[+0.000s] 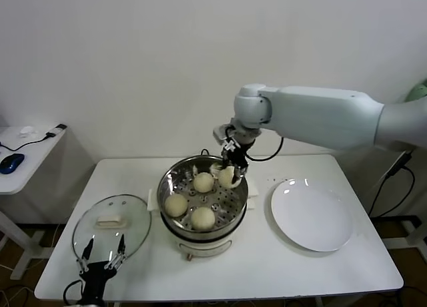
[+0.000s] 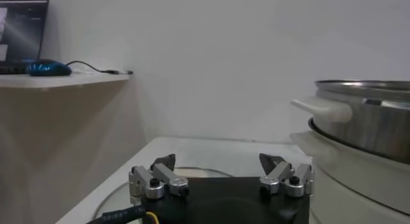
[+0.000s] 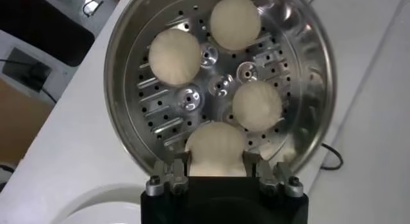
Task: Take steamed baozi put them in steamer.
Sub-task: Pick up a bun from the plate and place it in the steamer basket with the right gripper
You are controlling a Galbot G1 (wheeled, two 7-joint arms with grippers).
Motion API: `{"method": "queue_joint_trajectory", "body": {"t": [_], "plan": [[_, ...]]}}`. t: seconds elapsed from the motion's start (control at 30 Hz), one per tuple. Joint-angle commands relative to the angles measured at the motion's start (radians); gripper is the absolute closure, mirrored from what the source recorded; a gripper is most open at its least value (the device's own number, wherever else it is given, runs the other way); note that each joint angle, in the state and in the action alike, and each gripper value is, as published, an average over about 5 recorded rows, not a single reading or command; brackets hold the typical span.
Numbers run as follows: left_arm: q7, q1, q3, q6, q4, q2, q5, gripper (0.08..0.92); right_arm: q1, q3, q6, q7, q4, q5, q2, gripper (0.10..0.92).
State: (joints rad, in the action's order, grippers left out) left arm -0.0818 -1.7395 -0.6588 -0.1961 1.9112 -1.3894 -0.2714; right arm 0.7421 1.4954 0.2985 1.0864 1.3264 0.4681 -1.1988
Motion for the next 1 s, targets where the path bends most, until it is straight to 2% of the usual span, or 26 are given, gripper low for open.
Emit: {"method": "queue_joint_trajectory", "body": {"t": [0.03, 0.47, 0.57, 0.83, 1.0], "plan": [[-0.001, -0.004, -0.006, -0.001, 0.004, -0.003, -0.002, 0.177, -0.037, 0.049, 0.018, -0.04, -0.012, -0.008, -0.077, 0.457], [-0.001, -0.006, -0.013, -0.006, 0.005, -0.006, -0.005, 0.177, -0.062, 0.058, 0.014, -0.019, -0.028, -0.067, -0.076, 0.432], [-0.001, -0.007, -0.016, -0.009, 0.004, -0.005, -0.005, 0.177, -0.066, 0.056, 0.012, -0.015, -0.029, -0.073, -0.072, 0.398], [-0.001, 0.002, -0.019, -0.008, -0.001, -0.004, -0.008, 0.177, -0.079, 0.035, 0.008, -0.039, -0.019, -0.073, -0.058, 0.224], [-0.001, 0.006, -0.019, -0.002, -0.002, -0.004, -0.004, 0.177, -0.102, -0.043, 0.001, -0.057, -0.001, -0.076, -0.013, 0.203]]}}
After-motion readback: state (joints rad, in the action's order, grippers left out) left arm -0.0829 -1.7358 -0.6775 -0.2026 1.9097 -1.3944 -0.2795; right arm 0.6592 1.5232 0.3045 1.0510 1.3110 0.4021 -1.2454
